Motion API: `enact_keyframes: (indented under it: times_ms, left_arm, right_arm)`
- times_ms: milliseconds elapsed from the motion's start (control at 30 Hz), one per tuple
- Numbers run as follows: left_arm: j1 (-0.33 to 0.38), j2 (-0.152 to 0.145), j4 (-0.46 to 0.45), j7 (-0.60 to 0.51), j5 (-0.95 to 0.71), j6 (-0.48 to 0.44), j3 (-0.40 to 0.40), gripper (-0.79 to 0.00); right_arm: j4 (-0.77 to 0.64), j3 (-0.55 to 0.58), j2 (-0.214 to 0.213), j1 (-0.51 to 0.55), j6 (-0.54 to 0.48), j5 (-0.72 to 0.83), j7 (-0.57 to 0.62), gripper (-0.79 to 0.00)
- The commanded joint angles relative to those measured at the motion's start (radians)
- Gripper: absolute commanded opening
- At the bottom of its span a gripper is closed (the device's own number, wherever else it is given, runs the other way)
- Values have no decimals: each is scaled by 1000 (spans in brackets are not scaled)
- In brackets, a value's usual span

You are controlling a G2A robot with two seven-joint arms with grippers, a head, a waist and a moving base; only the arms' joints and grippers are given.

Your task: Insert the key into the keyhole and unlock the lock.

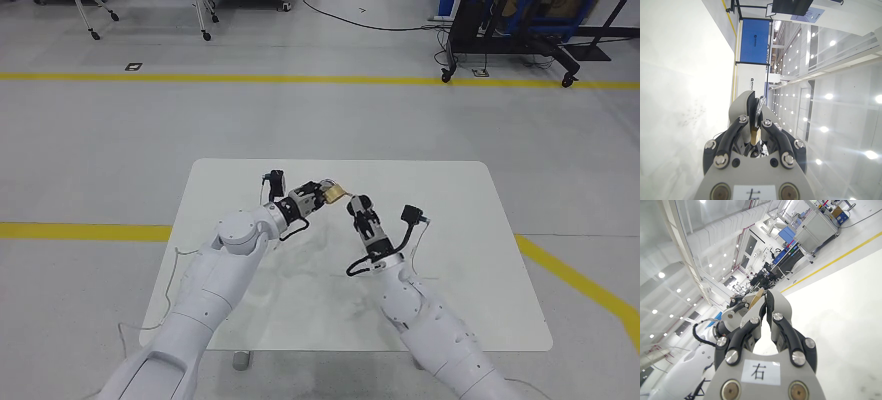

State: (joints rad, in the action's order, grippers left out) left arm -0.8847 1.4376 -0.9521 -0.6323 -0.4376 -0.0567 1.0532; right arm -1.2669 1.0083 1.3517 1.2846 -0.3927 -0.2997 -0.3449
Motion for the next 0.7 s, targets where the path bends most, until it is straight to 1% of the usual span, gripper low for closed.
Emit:
enact_keyframes:
  times_ms: [0, 100, 200, 267, 400, 533, 667]
  left_arm:
    - [-3, 0, 0, -3, -1, 2, 2, -785]
    - [-1, 2, 2, -3, 7, 18, -6, -785]
    - [2, 4, 6, -1, 10, 26, -13, -785]
    - [4, 5, 9, 0, 9, 27, -13, -785]
    - [6, 6, 14, -2, 10, 28, -13, -785]
    - [8, 7, 16, 0, 11, 28, -11, -785]
    - [7, 7, 18, -4, 9, 27, -7, -785]
  right_arm:
    - [-7, 19, -3, 9, -38, 18, 11, -785]
    - [-19, 36, -6, 26, -92, 4, 11, -785]
    - [-25, 36, -8, 37, -114, -68, 11, -785]
    - [-25, 32, -6, 39, -96, -127, -12, -785]
    - [-17, 14, 4, 32, -62, -193, -67, -785]
    - [-1, 0, 15, 18, -1, -258, -125, -785]
    - [38, -17, 27, -2, 57, -274, -135, -785]
